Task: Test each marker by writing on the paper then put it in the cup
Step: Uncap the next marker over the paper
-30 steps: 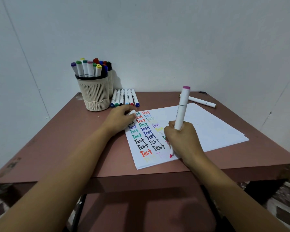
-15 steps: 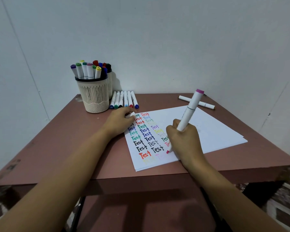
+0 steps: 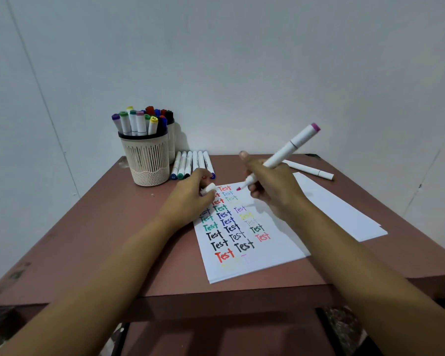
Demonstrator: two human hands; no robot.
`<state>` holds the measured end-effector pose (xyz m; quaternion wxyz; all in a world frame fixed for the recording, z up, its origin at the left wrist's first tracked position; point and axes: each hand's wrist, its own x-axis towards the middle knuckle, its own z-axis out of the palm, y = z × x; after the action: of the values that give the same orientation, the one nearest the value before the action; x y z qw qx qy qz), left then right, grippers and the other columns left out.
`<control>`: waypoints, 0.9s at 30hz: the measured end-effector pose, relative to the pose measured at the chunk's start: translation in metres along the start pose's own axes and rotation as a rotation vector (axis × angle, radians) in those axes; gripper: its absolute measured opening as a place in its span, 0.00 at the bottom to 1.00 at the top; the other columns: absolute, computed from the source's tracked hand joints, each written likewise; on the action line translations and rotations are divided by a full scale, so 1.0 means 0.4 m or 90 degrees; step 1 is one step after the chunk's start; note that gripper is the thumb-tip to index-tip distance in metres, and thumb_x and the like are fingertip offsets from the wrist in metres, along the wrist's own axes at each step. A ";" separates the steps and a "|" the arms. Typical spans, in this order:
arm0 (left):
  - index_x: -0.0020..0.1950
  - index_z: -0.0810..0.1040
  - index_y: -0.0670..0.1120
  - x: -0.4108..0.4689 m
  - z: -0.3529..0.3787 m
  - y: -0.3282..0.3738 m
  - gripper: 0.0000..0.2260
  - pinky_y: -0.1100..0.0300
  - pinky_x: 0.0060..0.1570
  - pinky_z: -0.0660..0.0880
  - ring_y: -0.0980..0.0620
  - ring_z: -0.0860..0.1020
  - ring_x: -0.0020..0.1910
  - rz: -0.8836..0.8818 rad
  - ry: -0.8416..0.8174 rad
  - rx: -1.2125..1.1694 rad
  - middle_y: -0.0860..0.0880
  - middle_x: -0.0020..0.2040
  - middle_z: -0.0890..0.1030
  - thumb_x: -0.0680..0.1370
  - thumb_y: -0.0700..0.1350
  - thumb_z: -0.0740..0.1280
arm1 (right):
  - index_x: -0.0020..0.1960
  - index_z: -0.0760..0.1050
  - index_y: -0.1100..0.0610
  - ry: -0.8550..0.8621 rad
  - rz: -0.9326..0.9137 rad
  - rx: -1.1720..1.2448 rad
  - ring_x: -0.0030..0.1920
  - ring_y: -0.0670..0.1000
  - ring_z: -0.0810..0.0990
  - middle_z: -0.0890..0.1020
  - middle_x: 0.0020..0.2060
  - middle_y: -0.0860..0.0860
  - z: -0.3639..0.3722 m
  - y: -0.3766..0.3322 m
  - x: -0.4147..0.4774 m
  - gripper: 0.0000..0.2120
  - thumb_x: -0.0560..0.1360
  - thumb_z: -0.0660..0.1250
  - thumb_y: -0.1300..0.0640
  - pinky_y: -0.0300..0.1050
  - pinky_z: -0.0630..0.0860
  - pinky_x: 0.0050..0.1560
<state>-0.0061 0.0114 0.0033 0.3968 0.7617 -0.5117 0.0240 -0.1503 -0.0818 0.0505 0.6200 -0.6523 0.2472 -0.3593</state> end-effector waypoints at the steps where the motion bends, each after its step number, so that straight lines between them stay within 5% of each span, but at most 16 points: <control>1: 0.59 0.72 0.45 0.000 -0.001 0.002 0.12 0.63 0.43 0.67 0.53 0.75 0.45 0.005 0.013 -0.001 0.51 0.48 0.78 0.77 0.44 0.65 | 0.34 0.71 0.59 -0.012 0.010 0.022 0.27 0.47 0.70 0.73 0.23 0.50 0.006 0.001 0.021 0.15 0.75 0.68 0.54 0.38 0.68 0.28; 5: 0.54 0.76 0.44 0.000 0.000 0.009 0.08 0.57 0.50 0.73 0.52 0.77 0.47 0.024 0.027 -0.019 0.51 0.47 0.80 0.76 0.43 0.66 | 0.35 0.71 0.60 -0.038 0.033 0.107 0.28 0.48 0.71 0.76 0.25 0.53 0.025 0.021 0.074 0.10 0.74 0.60 0.65 0.37 0.69 0.28; 9: 0.55 0.76 0.43 0.000 0.005 0.007 0.09 0.62 0.50 0.72 0.53 0.77 0.48 0.033 0.029 -0.040 0.50 0.48 0.80 0.76 0.42 0.66 | 0.33 0.69 0.60 -0.045 0.032 0.153 0.29 0.48 0.71 0.76 0.22 0.50 0.034 0.052 0.094 0.12 0.74 0.59 0.68 0.39 0.69 0.32; 17: 0.53 0.76 0.44 0.007 0.015 0.006 0.07 0.62 0.46 0.71 0.54 0.76 0.43 0.095 0.044 -0.072 0.48 0.46 0.81 0.76 0.42 0.66 | 0.32 0.72 0.60 -0.133 0.037 0.134 0.30 0.47 0.72 0.74 0.26 0.52 0.040 0.085 0.106 0.13 0.75 0.60 0.67 0.37 0.71 0.30; 22: 0.53 0.78 0.44 0.011 0.018 0.002 0.07 0.61 0.46 0.74 0.54 0.78 0.42 0.111 0.081 -0.115 0.49 0.44 0.81 0.76 0.43 0.67 | 0.36 0.73 0.58 -0.164 0.028 0.099 0.27 0.45 0.69 0.71 0.26 0.49 0.032 0.095 0.108 0.12 0.76 0.68 0.55 0.36 0.65 0.27; 27: 0.54 0.78 0.44 0.015 0.020 -0.001 0.08 0.71 0.40 0.69 0.63 0.75 0.39 0.087 0.076 -0.115 0.52 0.43 0.80 0.77 0.45 0.66 | 0.37 0.71 0.58 -0.174 0.051 0.127 0.25 0.44 0.65 0.68 0.25 0.47 0.024 0.088 0.104 0.12 0.75 0.68 0.54 0.34 0.62 0.24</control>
<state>-0.0059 0.0019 0.0004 0.4910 0.6833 -0.5381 0.0498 -0.1129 -0.1114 0.0228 0.7231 -0.6200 0.1497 -0.2651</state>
